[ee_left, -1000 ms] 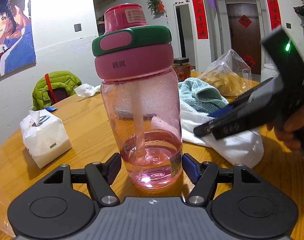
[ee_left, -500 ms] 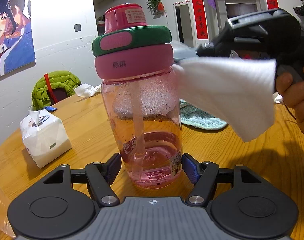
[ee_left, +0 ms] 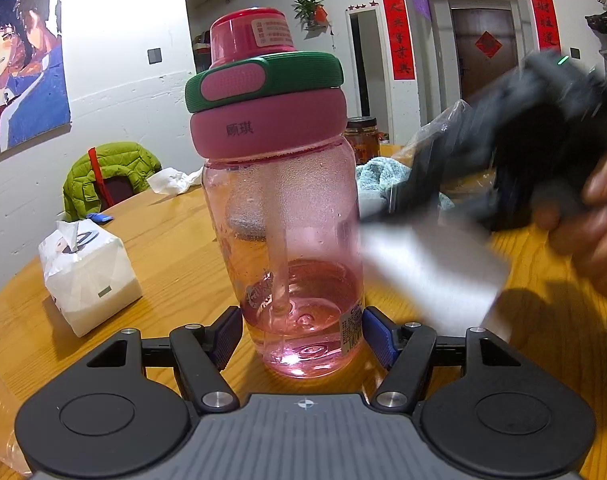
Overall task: Clean container
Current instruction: 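Hold the bottle with the left tool while the right tool rubs the towel along it, then hold the bottle with the left tool while the right tool wipes near its lid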
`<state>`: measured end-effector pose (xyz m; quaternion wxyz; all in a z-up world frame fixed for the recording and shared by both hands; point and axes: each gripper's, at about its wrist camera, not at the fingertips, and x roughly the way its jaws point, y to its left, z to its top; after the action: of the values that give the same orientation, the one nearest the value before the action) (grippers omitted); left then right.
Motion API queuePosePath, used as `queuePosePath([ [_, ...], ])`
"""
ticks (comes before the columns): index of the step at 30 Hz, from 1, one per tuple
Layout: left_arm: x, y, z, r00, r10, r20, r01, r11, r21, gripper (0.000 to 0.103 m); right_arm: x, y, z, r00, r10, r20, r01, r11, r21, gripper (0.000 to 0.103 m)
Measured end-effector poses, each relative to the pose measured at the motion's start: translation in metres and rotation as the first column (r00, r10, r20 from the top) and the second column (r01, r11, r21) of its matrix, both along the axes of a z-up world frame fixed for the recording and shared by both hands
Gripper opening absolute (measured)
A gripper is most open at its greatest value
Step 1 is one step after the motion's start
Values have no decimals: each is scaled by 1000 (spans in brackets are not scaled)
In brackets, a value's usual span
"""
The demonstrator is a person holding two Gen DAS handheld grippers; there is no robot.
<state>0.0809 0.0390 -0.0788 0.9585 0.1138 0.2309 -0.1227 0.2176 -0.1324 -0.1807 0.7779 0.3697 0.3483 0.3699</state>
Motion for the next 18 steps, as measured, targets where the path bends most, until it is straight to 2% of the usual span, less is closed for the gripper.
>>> queuePosePath([
  [2, 0, 0, 0, 1000, -17, 2, 17, 1000, 1, 64, -5, -10, 9, 998, -2, 57, -4, 993, 119, 9],
  [3, 1, -1, 0, 1000, -27, 4, 27, 1000, 2, 64, -7, -13, 11, 997, -7, 74, -4, 989, 149, 9],
  [4, 1, 0, 0, 999, -37, 4, 37, 999, 0, 64, -6, -12, 10, 997, -13, 71, 3, 991, 135, 10],
  [6, 3, 1, 0, 999, -54, 2, 54, 999, -9, 64, 0, -4, 0, 1000, -16, -3, 16, 1000, 21, 12],
  [8, 3, 3, 1, 999, -52, 0, 52, 998, -17, 64, 11, 10, -15, 993, -17, -117, 1, 990, -139, 12],
  [9, 2, 3, 2, 999, -46, 1, 46, 999, -20, 65, 14, 15, -19, 991, -19, -134, -5, 984, -178, 12],
  [11, -5, 2, 9, 1000, 8, 21, -8, 1000, -10, 74, 12, 18, -13, 996, -23, -81, 7, 981, -195, 11],
  [13, -14, -1, 17, 998, 54, 39, -54, 999, 3, 75, 5, 16, -1, 998, -53, 15, 55, 982, -182, 11],
  [16, -26, -4, 25, 999, 26, 39, -26, 1000, 10, 74, 0, 15, 14, 984, -109, 142, 132, 978, -164, 11],
  [18, -30, -8, 25, 999, -15, 31, 15, 1000, 11, 73, 2, 18, 19, 972, -130, 197, 163, 974, -157, 11],
])
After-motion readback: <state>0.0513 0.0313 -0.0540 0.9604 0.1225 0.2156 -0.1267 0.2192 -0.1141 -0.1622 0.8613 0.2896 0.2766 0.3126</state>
